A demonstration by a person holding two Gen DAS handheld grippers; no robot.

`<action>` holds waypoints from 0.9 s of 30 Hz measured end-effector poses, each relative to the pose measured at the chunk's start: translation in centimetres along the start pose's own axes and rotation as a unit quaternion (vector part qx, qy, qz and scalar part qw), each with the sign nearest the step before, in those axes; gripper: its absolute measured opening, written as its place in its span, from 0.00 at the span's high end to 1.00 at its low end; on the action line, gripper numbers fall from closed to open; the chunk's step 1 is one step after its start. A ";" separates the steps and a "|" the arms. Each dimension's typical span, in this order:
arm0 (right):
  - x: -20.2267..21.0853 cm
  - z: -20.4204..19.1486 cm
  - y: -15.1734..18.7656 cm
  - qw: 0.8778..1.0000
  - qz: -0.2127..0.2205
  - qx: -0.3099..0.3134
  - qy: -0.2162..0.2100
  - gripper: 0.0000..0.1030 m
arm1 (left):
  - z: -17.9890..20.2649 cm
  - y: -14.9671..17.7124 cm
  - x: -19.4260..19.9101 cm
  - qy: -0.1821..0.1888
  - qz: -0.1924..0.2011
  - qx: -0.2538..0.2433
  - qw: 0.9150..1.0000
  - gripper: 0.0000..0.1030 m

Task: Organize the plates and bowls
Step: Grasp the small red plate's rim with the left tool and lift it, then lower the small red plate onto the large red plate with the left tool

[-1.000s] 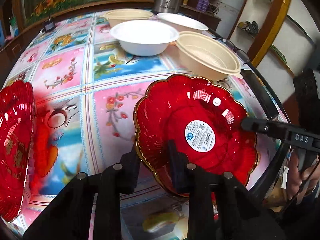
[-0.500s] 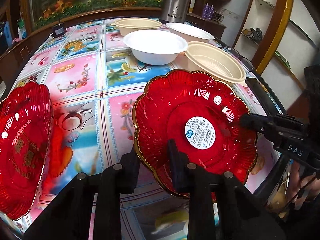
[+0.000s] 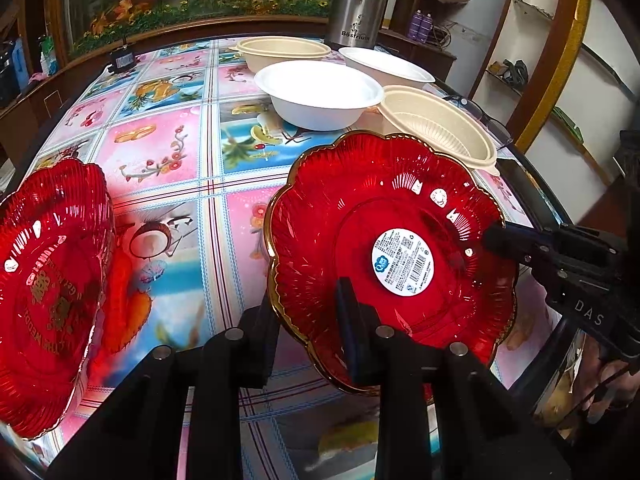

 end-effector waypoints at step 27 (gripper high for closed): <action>0.4 -7.8 -6.7 0.994 0.061 0.076 -0.049 0.89 | -6.7 -2.4 6.8 -0.070 0.084 0.047 0.993 0.73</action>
Point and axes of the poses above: each gripper's, at about its wrist camera, not at the fingertips, and x roughly against the way its jaws point, z to its right, y to its underside, the point moved 1 cm from there along -x, roughly the way its jaws point, and after that the axes turned 13 degrees about z, right-handed, at the moved point
